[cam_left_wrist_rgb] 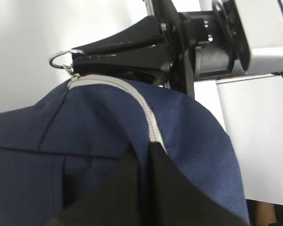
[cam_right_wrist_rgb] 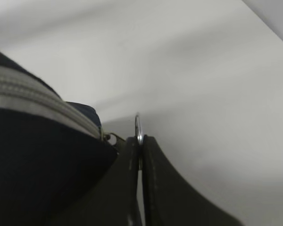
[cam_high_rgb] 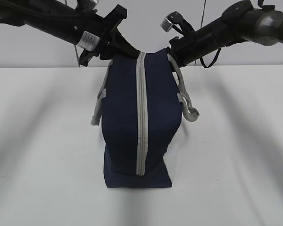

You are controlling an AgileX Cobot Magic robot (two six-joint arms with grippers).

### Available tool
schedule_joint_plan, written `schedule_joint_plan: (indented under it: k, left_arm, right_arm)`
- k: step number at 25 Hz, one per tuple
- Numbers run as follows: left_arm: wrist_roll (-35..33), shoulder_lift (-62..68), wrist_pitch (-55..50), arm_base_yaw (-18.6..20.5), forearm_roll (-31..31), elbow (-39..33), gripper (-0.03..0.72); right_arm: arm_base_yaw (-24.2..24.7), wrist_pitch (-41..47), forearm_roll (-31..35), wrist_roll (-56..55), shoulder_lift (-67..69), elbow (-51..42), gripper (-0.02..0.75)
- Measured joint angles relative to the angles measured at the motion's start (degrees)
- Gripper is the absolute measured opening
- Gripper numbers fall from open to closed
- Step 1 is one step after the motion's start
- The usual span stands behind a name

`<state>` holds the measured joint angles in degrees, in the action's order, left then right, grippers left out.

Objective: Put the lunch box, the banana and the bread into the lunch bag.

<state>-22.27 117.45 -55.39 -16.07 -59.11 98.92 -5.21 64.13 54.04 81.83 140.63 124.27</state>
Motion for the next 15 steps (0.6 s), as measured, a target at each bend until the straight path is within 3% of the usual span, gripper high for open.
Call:
schedule_joint_plan:
  k: [5, 7, 9, 11, 13, 15]
  left_arm:
    - [-1.1, -0.1, 0.1, 0.0, -0.1, 0.0, 0.009]
    - [-1.4, -0.4, 0.2, 0.0, 0.4, 0.0, 0.029]
    - [-1.5, -0.9, 0.4, 0.0, 2.2, 0.0, 0.102]
    - [-1.7, -1.2, 0.8, 0.0, 3.6, 0.1, 0.221]
    - [-1.7, -1.2, 0.9, 0.0, 5.1, 0.2, 0.346]
    - [-1.7, -1.2, 0.9, 0.1, 6.6, 0.3, 0.414]
  right_arm:
    - [0.1, 0.0, 1.9, -0.8, 0.1, 0.7, -0.001]
    - [0.4, 0.4, 2.9, -1.5, 0.4, 2.2, 0.064]
    - [0.6, 0.8, 3.6, -2.8, 0.7, 4.2, 0.176]
    - [1.0, 1.2, 3.7, -5.6, 0.7, 6.5, 0.311]
    - [1.4, 2.3, 4.1, -10.1, 0.7, 8.7, 0.395]
    - [2.1, 4.3, 4.4, -14.9, 0.7, 10.6, 0.433]
